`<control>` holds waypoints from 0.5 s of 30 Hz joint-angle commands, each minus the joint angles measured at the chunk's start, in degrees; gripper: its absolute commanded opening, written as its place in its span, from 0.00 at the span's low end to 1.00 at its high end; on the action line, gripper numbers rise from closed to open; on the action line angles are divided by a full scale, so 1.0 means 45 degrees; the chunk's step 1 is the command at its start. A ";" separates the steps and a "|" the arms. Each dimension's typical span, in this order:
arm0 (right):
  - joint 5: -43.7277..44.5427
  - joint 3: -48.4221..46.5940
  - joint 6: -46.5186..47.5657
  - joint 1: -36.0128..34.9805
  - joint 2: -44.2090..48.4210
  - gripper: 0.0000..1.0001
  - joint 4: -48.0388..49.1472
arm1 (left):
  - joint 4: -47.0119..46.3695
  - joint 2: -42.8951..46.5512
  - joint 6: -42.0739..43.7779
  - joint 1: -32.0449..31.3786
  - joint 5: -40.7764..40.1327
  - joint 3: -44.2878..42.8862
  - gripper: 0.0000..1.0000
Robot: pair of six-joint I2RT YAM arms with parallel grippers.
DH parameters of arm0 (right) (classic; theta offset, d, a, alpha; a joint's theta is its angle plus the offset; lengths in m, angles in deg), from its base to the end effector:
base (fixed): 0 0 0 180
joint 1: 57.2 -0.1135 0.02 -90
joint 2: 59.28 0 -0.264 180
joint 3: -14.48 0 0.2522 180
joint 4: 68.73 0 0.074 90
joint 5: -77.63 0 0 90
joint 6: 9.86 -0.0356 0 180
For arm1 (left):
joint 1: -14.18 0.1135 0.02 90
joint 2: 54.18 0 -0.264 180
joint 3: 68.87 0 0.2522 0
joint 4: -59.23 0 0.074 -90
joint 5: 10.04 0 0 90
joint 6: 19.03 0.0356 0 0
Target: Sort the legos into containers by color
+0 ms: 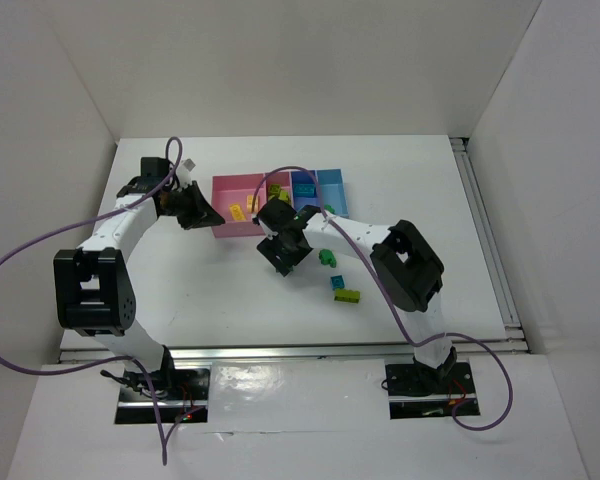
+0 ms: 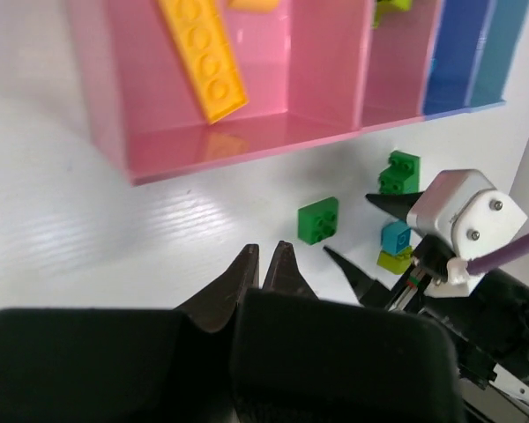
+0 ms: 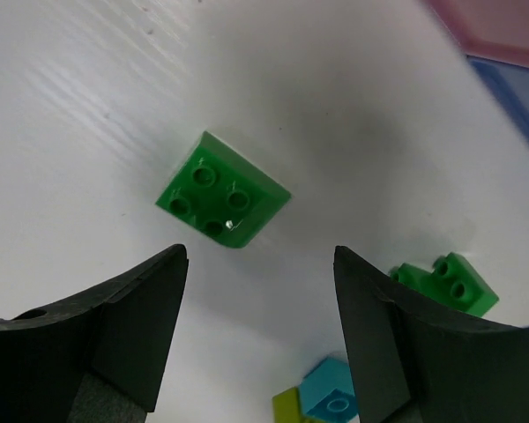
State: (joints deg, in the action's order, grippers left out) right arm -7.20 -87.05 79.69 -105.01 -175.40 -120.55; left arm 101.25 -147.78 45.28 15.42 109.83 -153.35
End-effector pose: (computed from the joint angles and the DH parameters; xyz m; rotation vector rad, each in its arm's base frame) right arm 0.2872 0.3121 0.1867 -1.0717 2.5078 0.1204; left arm 0.3517 -0.0101 0.2553 -0.3484 2.4510 -0.8266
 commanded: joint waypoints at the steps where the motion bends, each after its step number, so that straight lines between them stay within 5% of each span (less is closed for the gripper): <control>1: 0.0668 -0.0516 0.1348 0.0137 -0.0133 0.74 0.0664 | -0.0008 0.0195 -0.0130 0.0311 0.0394 0.0440 0.00; 15: -0.0914 -0.1004 0.1643 0.0410 -0.1404 0.64 0.2149 | -0.0144 0.0058 0.0104 0.0702 0.1408 0.0188 0.00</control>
State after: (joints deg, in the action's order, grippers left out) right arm -9.37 -89.32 86.14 -103.48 -180.84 -114.17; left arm 101.46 -147.78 45.28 18.00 113.19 -151.10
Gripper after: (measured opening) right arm 0.641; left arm 0.000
